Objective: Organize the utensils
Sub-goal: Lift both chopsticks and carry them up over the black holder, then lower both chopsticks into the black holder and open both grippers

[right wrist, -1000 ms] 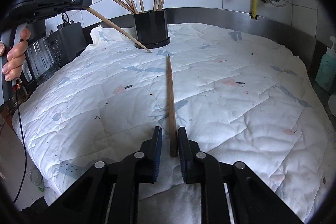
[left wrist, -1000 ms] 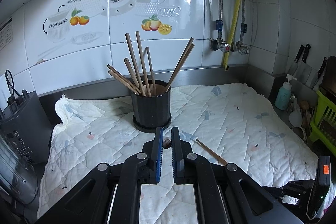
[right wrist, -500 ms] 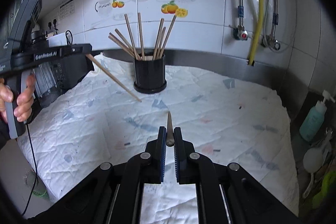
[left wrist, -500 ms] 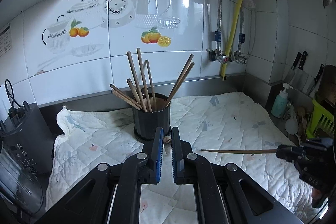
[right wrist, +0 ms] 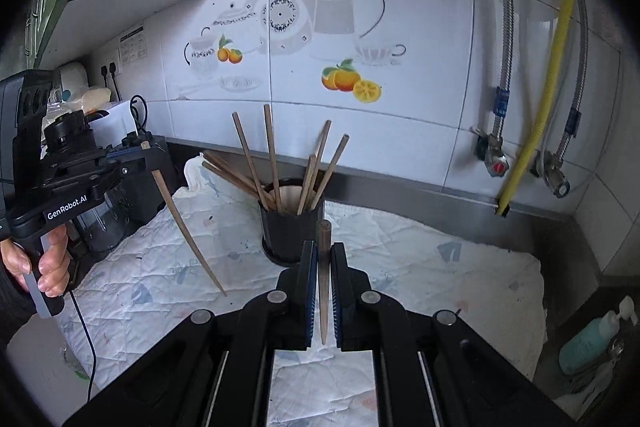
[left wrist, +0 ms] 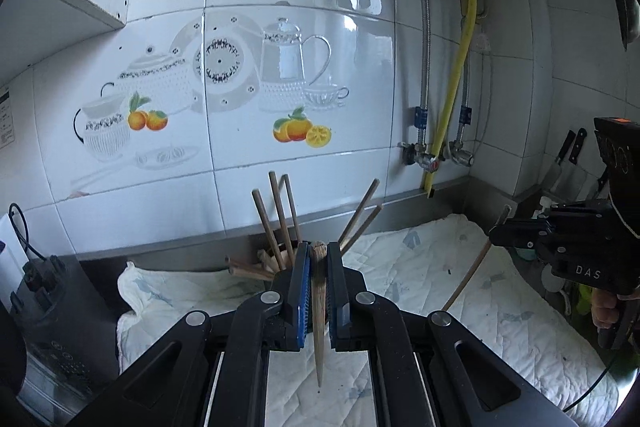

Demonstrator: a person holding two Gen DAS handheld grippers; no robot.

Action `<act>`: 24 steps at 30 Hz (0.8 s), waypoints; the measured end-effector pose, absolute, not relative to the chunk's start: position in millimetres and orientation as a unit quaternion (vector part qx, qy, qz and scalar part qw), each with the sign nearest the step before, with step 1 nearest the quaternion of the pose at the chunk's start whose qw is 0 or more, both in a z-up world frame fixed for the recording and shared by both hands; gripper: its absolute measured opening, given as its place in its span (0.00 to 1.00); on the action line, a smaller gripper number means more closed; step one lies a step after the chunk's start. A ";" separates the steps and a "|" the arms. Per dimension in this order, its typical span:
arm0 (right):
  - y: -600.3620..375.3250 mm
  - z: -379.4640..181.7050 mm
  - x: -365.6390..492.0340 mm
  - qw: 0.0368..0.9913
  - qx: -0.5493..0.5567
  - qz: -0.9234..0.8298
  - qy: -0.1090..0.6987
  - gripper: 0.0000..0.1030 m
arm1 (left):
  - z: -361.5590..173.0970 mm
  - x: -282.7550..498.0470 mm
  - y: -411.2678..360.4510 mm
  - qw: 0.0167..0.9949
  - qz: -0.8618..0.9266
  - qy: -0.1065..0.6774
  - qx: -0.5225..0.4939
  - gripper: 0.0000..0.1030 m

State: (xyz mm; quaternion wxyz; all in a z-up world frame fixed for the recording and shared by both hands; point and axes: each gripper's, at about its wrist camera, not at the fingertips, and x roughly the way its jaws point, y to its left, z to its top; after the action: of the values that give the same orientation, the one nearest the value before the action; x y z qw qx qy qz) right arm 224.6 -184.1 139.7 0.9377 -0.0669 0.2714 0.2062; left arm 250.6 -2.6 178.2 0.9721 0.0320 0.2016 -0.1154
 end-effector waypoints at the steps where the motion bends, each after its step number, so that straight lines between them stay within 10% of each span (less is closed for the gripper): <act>1: -183.2 146.4 227.4 0.938 -0.065 0.211 0.268 0.09 | 186.1 253.1 -3.7 0.974 -0.116 0.193 0.033 0.07; 12: -151.5 217.4 256.0 0.943 -0.074 0.249 0.206 0.09 | 259.8 304.8 -13.9 0.988 -0.111 0.104 0.023 0.07; 24: -129.8 219.8 302.1 0.949 -0.048 0.257 0.173 0.09 | 227.1 360.6 -12.2 0.991 -0.093 0.094 0.011 0.07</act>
State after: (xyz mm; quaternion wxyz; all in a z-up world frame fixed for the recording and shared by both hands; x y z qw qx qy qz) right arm 302.1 -129.8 219.8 0.9494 -0.0480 0.1734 0.2573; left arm 360.6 -12.2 227.1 0.9911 0.0111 0.0941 -0.0933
